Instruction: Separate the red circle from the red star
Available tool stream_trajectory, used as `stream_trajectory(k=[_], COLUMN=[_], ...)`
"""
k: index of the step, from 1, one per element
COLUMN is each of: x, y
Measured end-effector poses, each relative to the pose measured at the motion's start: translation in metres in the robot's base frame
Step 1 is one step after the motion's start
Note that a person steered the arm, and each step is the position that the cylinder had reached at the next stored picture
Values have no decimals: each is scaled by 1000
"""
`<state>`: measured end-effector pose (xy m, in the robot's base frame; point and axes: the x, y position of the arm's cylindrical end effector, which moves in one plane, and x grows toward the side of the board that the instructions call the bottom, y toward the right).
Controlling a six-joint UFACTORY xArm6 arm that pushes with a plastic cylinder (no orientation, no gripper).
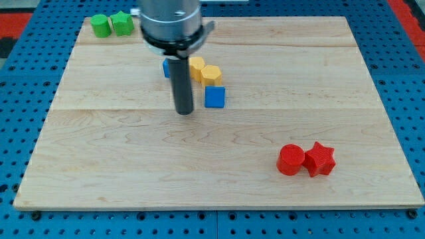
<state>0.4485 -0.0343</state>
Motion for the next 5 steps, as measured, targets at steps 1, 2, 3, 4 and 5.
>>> stream_trajectory(k=[1, 2, 3, 4, 5], x=[3, 4, 5, 8, 83], y=[111, 192, 258, 342, 346])
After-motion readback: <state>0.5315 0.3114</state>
